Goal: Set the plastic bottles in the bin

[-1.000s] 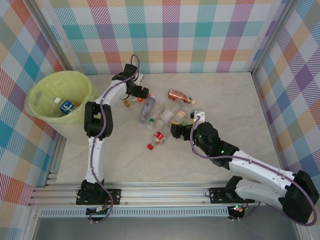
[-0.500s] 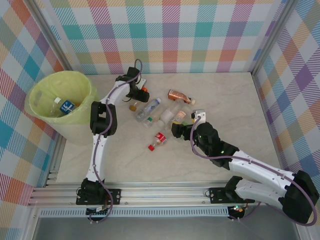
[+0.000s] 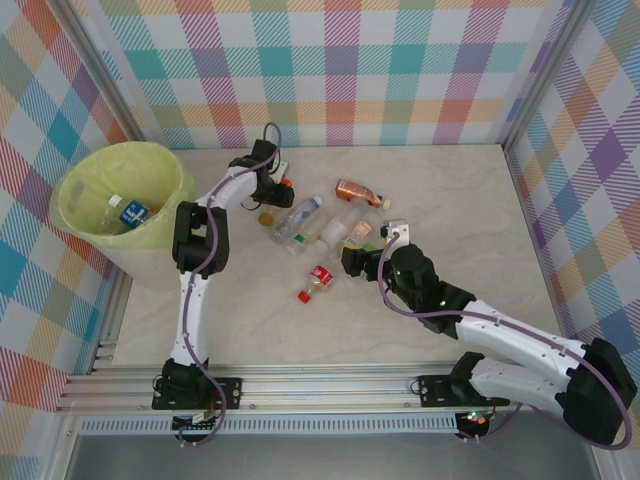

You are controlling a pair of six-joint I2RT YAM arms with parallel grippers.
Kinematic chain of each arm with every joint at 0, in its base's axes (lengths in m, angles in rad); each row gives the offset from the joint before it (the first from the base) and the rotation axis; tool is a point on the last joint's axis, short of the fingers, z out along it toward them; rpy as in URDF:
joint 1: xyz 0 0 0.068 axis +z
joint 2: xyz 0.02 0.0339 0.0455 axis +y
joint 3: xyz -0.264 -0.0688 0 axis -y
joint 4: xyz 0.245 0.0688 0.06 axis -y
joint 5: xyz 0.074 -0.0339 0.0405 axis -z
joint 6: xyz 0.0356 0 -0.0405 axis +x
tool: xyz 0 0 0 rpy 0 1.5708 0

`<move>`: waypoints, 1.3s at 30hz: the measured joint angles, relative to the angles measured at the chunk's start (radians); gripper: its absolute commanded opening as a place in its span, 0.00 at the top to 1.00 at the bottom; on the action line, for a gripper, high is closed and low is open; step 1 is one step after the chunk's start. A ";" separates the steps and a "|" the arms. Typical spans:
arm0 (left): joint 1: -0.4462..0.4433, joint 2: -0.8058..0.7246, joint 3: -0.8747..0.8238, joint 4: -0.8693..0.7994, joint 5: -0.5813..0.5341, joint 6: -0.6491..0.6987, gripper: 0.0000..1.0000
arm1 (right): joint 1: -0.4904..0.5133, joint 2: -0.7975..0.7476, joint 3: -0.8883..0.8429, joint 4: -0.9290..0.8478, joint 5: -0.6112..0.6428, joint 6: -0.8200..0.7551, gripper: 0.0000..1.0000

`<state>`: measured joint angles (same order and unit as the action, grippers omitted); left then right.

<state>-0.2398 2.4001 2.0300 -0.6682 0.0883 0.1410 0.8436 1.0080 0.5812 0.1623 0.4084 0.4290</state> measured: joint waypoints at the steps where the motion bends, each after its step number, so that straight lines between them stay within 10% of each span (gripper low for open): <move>1: 0.000 -0.026 -0.039 0.020 0.000 -0.010 0.44 | 0.000 0.007 0.000 0.001 -0.005 0.000 0.00; 27: -0.002 -0.760 -0.547 0.320 0.260 -0.301 0.48 | 0.000 0.205 0.063 0.185 -0.166 -0.145 0.00; 39: -0.002 -1.031 -0.523 0.205 0.133 -0.316 0.49 | 0.000 0.329 0.096 0.396 -0.164 -0.153 0.00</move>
<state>-0.2413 1.3693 1.5070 -0.4633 0.2214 -0.1753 0.8436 1.3373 0.6773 0.5579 0.2447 0.2756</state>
